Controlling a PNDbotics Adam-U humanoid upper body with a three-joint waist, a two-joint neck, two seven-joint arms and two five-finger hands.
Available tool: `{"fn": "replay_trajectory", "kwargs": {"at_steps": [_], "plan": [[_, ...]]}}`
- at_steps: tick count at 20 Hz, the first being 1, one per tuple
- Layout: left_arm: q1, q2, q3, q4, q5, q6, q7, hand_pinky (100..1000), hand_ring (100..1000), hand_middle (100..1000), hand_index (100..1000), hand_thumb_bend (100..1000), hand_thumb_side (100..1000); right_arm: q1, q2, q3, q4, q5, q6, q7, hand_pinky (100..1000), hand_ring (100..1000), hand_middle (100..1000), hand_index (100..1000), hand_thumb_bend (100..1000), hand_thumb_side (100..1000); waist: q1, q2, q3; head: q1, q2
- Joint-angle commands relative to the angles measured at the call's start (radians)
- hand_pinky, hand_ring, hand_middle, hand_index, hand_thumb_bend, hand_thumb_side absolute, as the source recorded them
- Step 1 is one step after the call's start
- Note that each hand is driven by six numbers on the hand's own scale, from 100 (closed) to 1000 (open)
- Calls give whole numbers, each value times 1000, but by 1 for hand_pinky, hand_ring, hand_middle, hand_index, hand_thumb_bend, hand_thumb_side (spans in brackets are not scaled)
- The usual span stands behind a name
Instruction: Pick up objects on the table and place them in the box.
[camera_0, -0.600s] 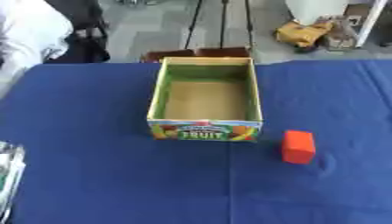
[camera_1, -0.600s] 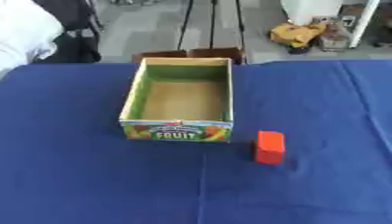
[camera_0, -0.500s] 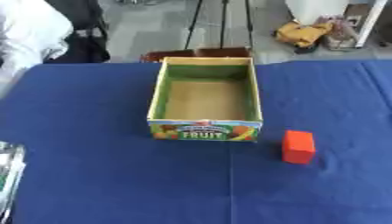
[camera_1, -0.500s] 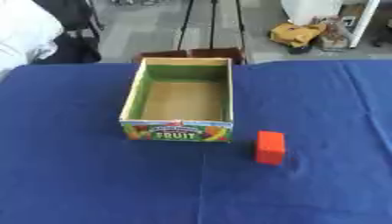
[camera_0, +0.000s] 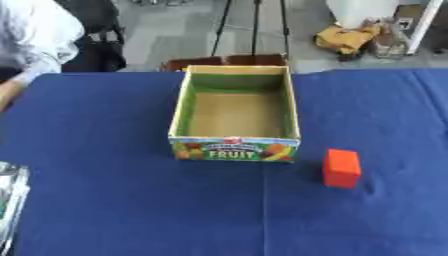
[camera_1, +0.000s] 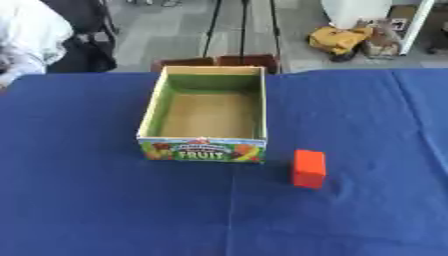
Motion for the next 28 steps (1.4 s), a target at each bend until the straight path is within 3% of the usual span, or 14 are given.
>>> {"fn": "replay_trajectory", "kwargs": {"at_steps": [1, 3, 5, 9, 12, 17, 21, 22, 25, 28], "plan": [[-11, 29, 9, -14, 2, 0, 0, 839, 907, 880, 977, 116, 996, -16, -74, -17, -20, 20, 35, 10, 743, 772, 711, 797, 100, 1000, -11, -3, 0, 0, -9], [-11, 32, 9, -14, 1, 1, -2, 839, 907, 880, 977, 116, 995, -32, -134, -16, -20, 38, 97, 47, 750, 780, 729, 811, 100, 1000, -12, -6, -1, -2, -6], [-11, 33, 7, -14, 2, 2, -4, 839, 907, 880, 977, 115, 995, -54, -203, 0, -20, 50, 195, 127, 757, 785, 739, 819, 101, 1000, -15, -9, -1, -5, -5], [-10, 34, 2, -14, 4, 2, -10, 839, 907, 880, 977, 115, 995, -108, -320, 53, -20, 47, 385, 371, 758, 787, 736, 814, 167, 1000, -17, -16, 4, -12, -3], [-10, 35, -1, -14, 6, 3, -14, 839, 907, 880, 977, 114, 994, -148, -377, 88, -20, 27, 467, 557, 779, 811, 763, 855, 238, 1000, -17, -18, 8, -17, -3], [-12, 37, -4, -14, 9, 3, -19, 839, 907, 880, 977, 113, 994, -197, -449, 146, -11, 36, 539, 895, 811, 852, 798, 880, 340, 1000, -22, -19, 13, -24, -5], [-14, 38, -6, -14, 10, 4, -22, 839, 907, 880, 977, 112, 994, -234, -474, 195, 42, 41, 559, 1077, 820, 867, 813, 894, 452, 983, -24, -19, 16, -28, -7], [-14, 37, -7, -14, 11, 4, -23, 839, 907, 879, 977, 112, 994, -244, -475, 208, 56, 37, 562, 1112, 820, 868, 811, 900, 477, 948, -25, -19, 17, -30, -8], [-14, 36, -8, -14, 12, 4, -24, 838, 907, 879, 977, 110, 993, -275, -469, 243, 93, 19, 582, 1207, 824, 876, 810, 927, 612, 731, -26, -19, 19, -33, -10], [-15, 35, -8, -14, 13, 4, -24, 838, 907, 879, 977, 109, 992, -299, -459, 268, 117, -1, 608, 1283, 832, 894, 826, 951, 655, 614, -27, -20, 21, -35, -12]]}}
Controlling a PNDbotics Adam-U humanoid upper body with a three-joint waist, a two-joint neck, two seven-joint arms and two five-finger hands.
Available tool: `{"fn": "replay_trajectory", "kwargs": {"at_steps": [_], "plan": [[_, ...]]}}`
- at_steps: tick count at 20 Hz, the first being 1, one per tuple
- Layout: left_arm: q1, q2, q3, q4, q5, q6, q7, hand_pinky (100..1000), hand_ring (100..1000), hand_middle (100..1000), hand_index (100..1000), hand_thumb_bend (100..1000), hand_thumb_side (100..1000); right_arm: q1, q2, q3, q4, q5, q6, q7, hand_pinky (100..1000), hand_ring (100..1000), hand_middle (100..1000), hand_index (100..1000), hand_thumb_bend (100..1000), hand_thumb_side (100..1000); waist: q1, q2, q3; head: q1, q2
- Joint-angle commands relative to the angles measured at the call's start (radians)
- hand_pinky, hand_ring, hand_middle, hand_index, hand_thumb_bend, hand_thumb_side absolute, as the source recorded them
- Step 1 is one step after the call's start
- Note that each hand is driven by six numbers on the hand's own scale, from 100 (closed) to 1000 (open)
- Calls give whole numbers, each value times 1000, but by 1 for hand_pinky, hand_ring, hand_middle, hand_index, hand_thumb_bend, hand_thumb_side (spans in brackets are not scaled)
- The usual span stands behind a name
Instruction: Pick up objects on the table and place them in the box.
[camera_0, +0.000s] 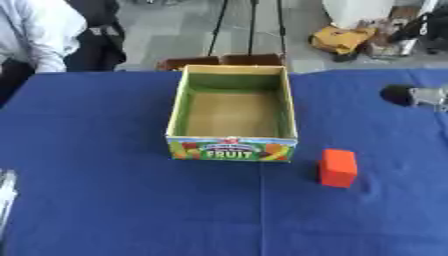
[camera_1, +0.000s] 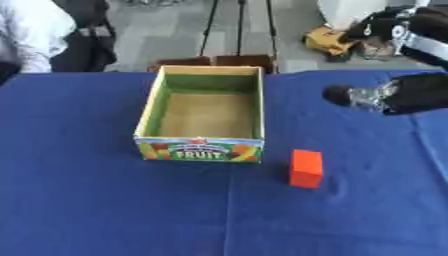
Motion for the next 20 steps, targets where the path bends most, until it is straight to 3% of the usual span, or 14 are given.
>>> {"fn": "replay_trajectory", "kwargs": {"at_steps": [1, 5, 9, 11, 16, 20], "plan": [[-15, 25, -1, -14, 3, -1, -3, 838, 907, 879, 977, 109, 993, -30, -22, 14, 22, -20, 27, 74, 833, 895, 826, 952, 659, 600, -16, -21, 2, -3, -12], [-15, 24, -2, -14, 4, -2, -3, 838, 907, 879, 977, 109, 992, -38, -15, 46, 35, -34, 65, 131, 844, 912, 843, 981, 681, 509, -18, -23, 4, -5, -14], [-16, 21, -2, -14, 4, -2, -3, 838, 907, 879, 976, 107, 991, -43, -1, 78, 53, -34, 118, 159, 814, 883, 839, 987, 506, 451, -19, -23, 5, -6, -15], [-16, 20, -3, -14, 5, -1, -2, 838, 907, 879, 976, 105, 991, -48, 10, 96, 69, -42, 149, 165, 812, 879, 837, 983, 476, 429, -19, -22, 7, -8, -14], [-16, 17, -3, -14, 7, 1, 0, 837, 907, 878, 976, 103, 988, -72, 49, 143, 109, -78, 220, 196, 818, 874, 843, 973, 505, 408, -19, -21, 11, -11, -14], [-17, 15, -4, -14, 8, 2, 1, 836, 907, 878, 976, 102, 987, -84, 76, 173, 137, -75, 242, 212, 833, 920, 874, 980, 558, 414, -19, -19, 14, -12, -16]]}}
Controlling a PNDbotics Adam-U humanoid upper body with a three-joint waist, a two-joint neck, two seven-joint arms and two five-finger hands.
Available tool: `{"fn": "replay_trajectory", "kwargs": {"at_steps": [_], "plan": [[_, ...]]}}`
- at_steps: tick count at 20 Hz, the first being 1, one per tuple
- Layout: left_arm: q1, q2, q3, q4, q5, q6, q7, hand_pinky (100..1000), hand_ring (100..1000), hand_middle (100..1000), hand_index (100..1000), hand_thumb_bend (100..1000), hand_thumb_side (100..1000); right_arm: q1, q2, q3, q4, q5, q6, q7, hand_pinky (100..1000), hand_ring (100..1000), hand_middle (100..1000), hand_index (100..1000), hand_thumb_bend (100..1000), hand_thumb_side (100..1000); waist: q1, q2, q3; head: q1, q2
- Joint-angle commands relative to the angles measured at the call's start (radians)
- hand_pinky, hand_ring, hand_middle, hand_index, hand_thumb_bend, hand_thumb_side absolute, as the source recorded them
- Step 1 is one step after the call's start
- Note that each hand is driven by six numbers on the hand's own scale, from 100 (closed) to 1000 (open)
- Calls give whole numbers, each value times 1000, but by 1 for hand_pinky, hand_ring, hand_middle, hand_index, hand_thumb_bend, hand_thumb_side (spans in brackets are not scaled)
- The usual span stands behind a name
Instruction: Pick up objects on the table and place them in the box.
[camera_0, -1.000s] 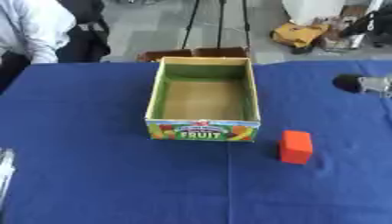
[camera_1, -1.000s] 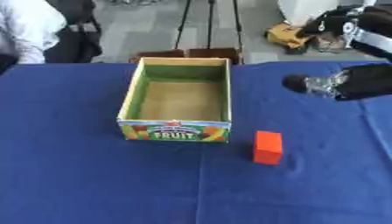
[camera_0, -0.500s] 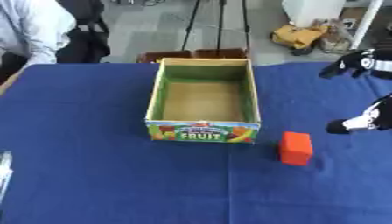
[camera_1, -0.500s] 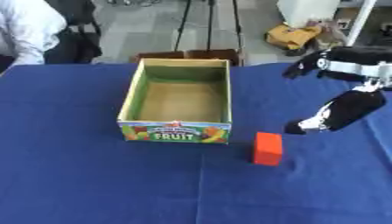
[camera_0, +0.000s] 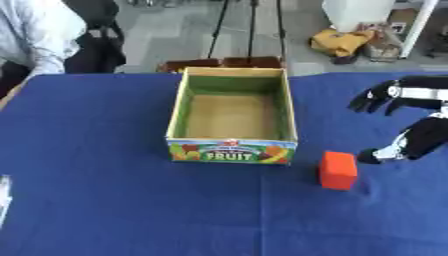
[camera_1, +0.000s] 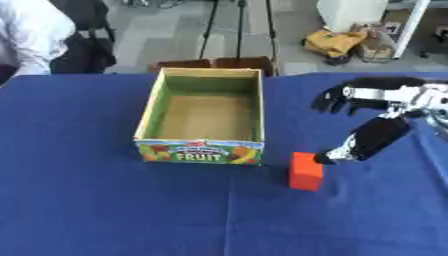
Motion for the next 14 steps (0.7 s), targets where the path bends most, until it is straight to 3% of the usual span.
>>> {"fn": "replay_trajectory", "kwargs": {"at_steps": [1, 8, 12, 14], "plan": [[-17, 16, 2, -14, 6, 2, 0, 834, 907, 878, 976, 100, 986, -23, 0, 13, 20, 3, 20, 21, 832, 926, 885, 983, 568, 415, -17, -17, 2, -3, -9], [-18, 13, 2, -14, 8, 2, 1, 833, 906, 878, 976, 100, 984, -34, 48, 41, 72, 45, 6, 47, 838, 934, 890, 987, 488, 386, -18, -14, 5, -7, -13], [-18, 12, 2, -14, 8, 3, 1, 832, 906, 877, 976, 100, 977, -33, 67, 47, 110, 71, -1, 49, 862, 957, 911, 992, 350, 326, -18, -11, 6, -11, -12], [-18, 12, 2, -14, 9, 3, 1, 832, 906, 877, 976, 100, 974, -32, 74, 52, 131, 90, -9, 49, 867, 960, 912, 992, 333, 313, -17, -10, 6, -12, -12]]}}
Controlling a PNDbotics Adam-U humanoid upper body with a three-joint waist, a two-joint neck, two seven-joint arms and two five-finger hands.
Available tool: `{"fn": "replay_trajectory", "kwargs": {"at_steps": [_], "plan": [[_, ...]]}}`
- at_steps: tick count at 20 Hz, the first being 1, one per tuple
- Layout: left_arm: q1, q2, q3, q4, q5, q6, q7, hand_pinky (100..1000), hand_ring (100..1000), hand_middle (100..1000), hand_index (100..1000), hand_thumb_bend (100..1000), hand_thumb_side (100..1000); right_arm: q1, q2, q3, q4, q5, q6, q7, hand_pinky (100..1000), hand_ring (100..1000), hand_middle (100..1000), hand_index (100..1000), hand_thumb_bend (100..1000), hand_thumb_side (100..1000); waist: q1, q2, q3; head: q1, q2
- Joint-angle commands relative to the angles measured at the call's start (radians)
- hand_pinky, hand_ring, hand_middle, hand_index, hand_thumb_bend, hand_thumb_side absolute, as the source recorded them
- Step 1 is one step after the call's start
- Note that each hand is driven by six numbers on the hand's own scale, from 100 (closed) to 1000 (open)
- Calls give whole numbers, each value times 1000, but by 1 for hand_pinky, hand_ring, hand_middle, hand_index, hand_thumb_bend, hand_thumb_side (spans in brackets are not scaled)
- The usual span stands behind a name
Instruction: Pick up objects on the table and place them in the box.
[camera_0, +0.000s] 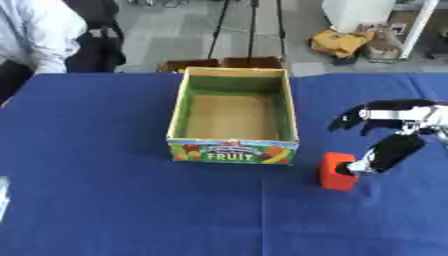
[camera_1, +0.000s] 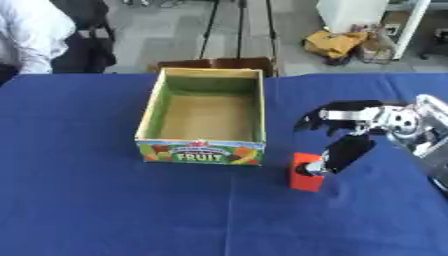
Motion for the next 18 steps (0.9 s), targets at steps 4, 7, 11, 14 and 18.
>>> {"fn": "replay_trajectory", "kwargs": {"at_steps": [4, 7, 11, 14, 18], "plan": [[-19, 13, 2, -14, 3, 4, 0, 831, 906, 877, 976, 100, 971, -13, 3, 0, 60, 44, -9, 12, 867, 960, 910, 991, 336, 311, -11, -8, 1, -8, -9], [-19, 12, 2, -14, 3, 5, 0, 831, 905, 877, 976, 100, 971, -9, 13, 6, 93, 52, -13, 15, 868, 967, 917, 995, 349, 319, -10, -7, 3, -11, -10], [-21, 12, 2, -14, 5, 5, -1, 831, 905, 877, 976, 100, 970, -4, 21, 14, 121, 60, -27, 35, 870, 977, 921, 1000, 466, 373, -8, -4, 4, -13, -10], [-22, 11, 1, -14, 5, 5, -2, 830, 905, 877, 976, 100, 970, -4, 29, 15, 150, 76, -33, 38, 872, 980, 924, 1000, 481, 378, -8, -3, 4, -15, -13], [-22, 10, 1, -14, 6, 6, -1, 830, 905, 877, 976, 100, 970, -3, 40, 18, 192, 94, -43, 35, 855, 970, 907, 993, 474, 378, -8, -1, 6, -15, -14]]}}
